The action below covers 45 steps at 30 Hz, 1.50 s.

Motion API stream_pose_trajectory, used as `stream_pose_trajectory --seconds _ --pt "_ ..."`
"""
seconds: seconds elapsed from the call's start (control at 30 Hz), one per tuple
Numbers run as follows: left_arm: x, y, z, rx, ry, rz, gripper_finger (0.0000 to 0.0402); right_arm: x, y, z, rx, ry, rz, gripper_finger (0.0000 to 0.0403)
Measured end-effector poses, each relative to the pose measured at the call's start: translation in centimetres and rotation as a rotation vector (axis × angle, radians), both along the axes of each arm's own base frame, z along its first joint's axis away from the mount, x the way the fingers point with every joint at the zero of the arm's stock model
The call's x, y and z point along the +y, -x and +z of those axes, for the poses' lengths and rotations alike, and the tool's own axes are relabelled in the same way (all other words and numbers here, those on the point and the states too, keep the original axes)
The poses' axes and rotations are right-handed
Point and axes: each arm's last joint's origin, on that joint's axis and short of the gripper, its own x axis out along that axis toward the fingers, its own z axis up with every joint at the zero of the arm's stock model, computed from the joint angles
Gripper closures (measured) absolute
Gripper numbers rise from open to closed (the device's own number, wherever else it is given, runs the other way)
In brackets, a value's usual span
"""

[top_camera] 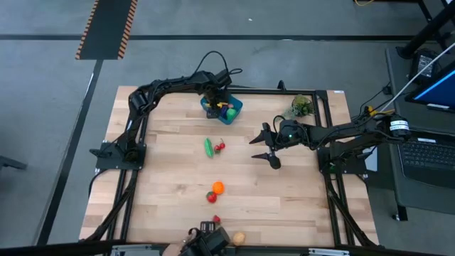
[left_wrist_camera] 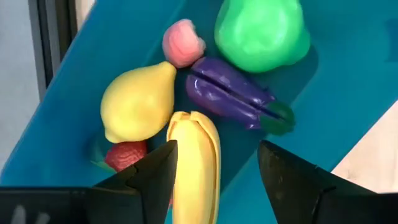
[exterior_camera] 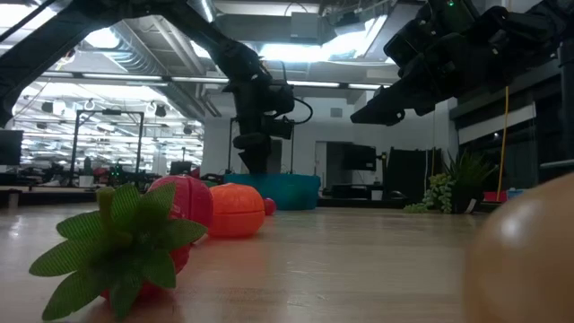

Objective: Pick and placing Produce into tupperware
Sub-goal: Put the green peas into the blue bin

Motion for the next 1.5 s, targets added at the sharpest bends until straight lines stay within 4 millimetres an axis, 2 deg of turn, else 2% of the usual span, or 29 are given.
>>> stream_pose_trajectory --seconds 0.13,0.43,0.63,0.83,1.0,1.1,1.3,1.5 --pt "0.2 -0.5 1.2 -0.031 -0.017 0.008 0.0187 0.0 0.0 0.0 0.000 0.000 0.000 0.0114" --pt "0.4 -0.6 5.2 -0.040 0.005 0.030 0.0186 0.0 0.0 0.0 0.000 -0.002 0.000 0.0114" --pt "-0.3 0.3 7.0 -0.073 0.194 0.033 0.0186 0.0 0.0 0.0 0.000 -0.002 0.000 0.0114" --pt "-0.9 1.4 9.4 -0.221 0.326 -0.002 0.0186 0.0 0.0 0.0 0.002 -0.001 0.000 0.0114" --pt "-2.2 3.1 11.4 -0.280 0.314 -0.009 0.0185 0.0 0.0 0.0 0.002 -0.001 0.000 0.0114" --pt "-3.5 4.4 11.6 -0.350 0.302 -0.027 0.0185 0.0 0.0 0.0 0.002 -0.001 0.000 0.0114" --pt "-6.5 8.5 10.2 -0.470 0.260 0.025 0.0185 0.0 0.0 0.0 0.000 -0.001 0.000 0.0114" --pt "-10.6 12.2 9.1 -0.560 0.182 0.067 0.0185 0.0 0.0 0.0 0.000 -0.001 0.000 0.0114"
